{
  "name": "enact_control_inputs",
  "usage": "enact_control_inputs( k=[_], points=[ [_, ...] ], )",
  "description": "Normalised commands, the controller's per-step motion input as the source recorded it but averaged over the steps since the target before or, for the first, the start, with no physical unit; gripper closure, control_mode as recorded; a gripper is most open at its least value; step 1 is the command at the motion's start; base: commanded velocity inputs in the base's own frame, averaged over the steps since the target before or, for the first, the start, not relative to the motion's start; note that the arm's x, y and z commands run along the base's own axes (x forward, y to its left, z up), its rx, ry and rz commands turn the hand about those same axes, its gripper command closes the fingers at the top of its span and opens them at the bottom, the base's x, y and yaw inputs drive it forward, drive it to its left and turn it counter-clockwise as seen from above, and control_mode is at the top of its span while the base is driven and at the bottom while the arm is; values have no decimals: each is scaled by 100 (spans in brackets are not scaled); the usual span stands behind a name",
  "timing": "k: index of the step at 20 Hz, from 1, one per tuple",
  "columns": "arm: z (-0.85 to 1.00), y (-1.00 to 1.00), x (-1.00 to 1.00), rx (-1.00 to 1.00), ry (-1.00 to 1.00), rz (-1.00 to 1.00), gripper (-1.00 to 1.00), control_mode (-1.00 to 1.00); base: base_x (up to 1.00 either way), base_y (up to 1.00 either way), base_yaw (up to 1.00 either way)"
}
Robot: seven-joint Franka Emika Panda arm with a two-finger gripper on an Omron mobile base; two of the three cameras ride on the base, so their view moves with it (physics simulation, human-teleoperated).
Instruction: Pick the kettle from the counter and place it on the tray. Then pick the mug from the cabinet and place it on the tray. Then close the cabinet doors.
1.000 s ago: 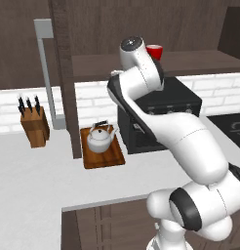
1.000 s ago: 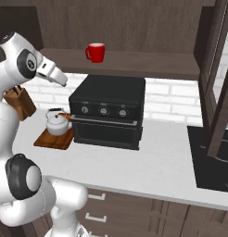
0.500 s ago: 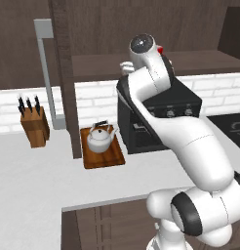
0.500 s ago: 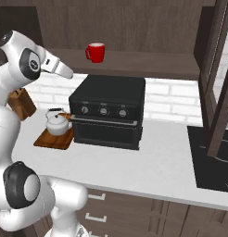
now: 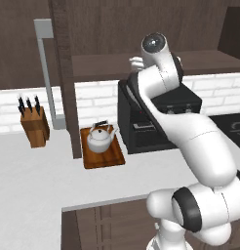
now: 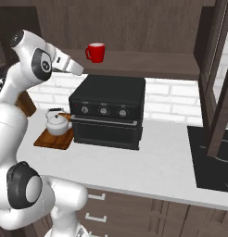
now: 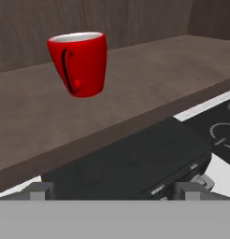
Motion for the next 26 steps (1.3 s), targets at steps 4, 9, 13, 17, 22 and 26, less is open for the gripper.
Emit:
enact_control_inputs(
  k=[4,9,13,17,22,26],
  points=[
    [19,-20,39,0,6,-2,-100,-100,0,0,0],
    [4,-7,45,0,4,-1,-100,-100,0,0,0],
    [0,0,47,0,0,-1,-100,-100,0,0,0],
    [0,0,45,0,0,-1,-100,-100,0,0,0],
    [0,0,26,0,0,-4,-100,-100,0,0,0],
    [0,0,20,0,0,-6,-100,-100,0,0,0]
  ],
)
